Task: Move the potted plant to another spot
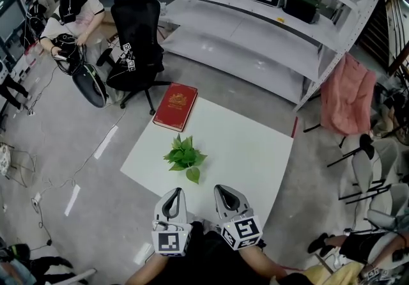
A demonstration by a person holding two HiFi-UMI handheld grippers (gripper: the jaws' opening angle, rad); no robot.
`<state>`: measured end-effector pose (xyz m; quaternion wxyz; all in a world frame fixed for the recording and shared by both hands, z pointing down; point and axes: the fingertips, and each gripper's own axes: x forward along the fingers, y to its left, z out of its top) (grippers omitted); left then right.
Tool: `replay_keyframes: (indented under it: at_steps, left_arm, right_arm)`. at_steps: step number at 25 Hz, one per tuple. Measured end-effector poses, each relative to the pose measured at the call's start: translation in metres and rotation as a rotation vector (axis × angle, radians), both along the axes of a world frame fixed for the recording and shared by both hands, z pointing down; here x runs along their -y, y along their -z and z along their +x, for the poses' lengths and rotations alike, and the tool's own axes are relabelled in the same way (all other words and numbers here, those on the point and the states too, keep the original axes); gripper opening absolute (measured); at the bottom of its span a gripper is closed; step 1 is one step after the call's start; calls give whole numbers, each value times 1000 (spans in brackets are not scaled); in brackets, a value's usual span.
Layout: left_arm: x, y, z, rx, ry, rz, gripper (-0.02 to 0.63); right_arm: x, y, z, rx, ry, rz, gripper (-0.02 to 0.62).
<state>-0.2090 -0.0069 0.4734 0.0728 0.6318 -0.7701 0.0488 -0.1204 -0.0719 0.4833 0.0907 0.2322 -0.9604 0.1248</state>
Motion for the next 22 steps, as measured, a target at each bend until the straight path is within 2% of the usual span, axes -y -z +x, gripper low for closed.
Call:
replay_keyframes:
  at_steps: [5, 9, 14, 18, 22]
  left_arm:
    - [-1, 5, 2, -2, 1, 39, 18]
    - [-3, 5, 5, 0, 0, 12, 18]
    - [-3, 5, 4, 5, 8, 27, 18]
    - [0, 12, 5, 35, -1, 69, 18]
    - [-1, 7, 7, 23, 7, 28, 18]
  right_arm:
    - [-4, 2, 2, 8, 2, 3, 11]
    - [-6, 1, 3, 7, 6, 3, 11]
    - [-7, 0, 3, 6, 13, 5, 11]
    - [-6, 1, 6, 6, 13, 7, 11]
    - [-5, 0, 9, 12, 11, 9, 11]
